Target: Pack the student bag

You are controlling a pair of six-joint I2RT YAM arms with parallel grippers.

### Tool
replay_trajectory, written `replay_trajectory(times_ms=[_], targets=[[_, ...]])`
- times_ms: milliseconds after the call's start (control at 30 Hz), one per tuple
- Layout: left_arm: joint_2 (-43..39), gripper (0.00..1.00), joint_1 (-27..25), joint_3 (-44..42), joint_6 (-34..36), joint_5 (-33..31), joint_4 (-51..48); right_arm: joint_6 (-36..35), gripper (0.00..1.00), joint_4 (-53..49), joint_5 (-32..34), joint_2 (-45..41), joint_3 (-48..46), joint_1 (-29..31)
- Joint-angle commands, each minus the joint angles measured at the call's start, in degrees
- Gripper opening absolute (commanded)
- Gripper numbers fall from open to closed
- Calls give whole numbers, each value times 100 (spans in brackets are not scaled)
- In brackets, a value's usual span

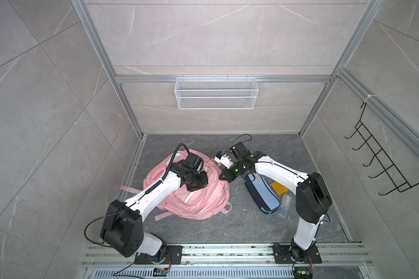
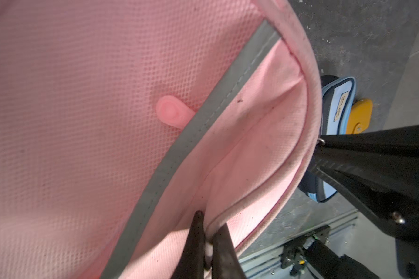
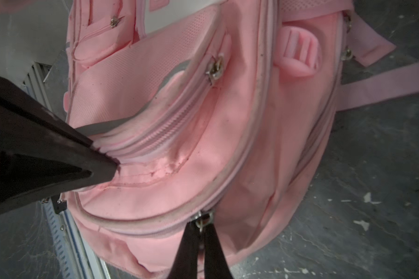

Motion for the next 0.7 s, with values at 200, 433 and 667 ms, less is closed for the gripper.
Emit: replay_trajectory(times_ms=[200, 433, 667], targets=[[734, 0, 644, 661, -540, 1050, 1310, -176, 0, -270, 76, -362, -459, 472], [717, 0, 1091, 215, -1824, 1533, 2747, -320, 0, -607, 627, -364, -528, 1000], [736, 0, 1144, 104, -3255, 1286, 4030, 566, 0, 390, 258, -601, -876, 1275]])
